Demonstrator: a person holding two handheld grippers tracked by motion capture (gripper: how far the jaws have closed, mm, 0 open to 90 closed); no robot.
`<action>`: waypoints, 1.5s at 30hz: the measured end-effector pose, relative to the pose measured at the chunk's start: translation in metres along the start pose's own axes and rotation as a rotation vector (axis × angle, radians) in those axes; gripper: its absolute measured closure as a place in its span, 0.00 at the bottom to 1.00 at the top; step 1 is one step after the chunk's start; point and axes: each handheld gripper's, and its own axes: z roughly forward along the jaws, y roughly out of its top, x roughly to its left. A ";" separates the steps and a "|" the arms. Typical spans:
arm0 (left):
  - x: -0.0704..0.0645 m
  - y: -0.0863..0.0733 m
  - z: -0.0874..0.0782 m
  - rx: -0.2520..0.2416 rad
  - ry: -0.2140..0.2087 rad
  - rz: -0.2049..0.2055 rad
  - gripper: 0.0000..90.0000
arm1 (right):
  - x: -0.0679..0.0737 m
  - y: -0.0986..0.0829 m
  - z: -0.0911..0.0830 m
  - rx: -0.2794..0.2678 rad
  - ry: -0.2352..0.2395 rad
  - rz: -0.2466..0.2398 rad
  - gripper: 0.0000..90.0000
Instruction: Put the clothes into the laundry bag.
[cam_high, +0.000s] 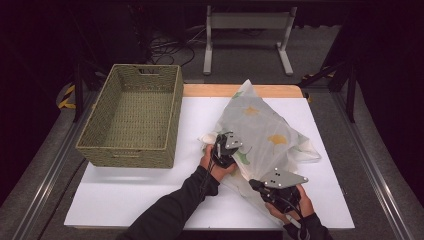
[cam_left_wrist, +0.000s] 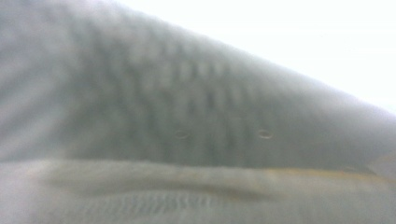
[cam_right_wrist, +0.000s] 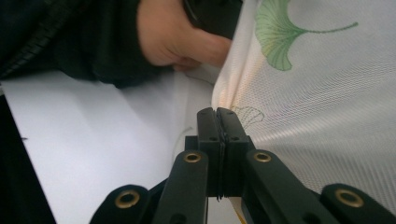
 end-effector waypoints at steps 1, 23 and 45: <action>0.000 -0.002 -0.005 -0.003 -0.022 0.006 0.88 | -0.002 -0.001 -0.001 -0.003 0.000 0.007 1.00; 0.016 -0.040 -0.048 0.155 -0.025 0.041 0.31 | 0.007 0.004 -0.010 -0.058 0.012 0.006 1.00; 0.002 0.001 -0.006 -0.033 -0.076 0.025 0.97 | 0.011 0.005 -0.009 -0.069 0.020 -0.013 0.99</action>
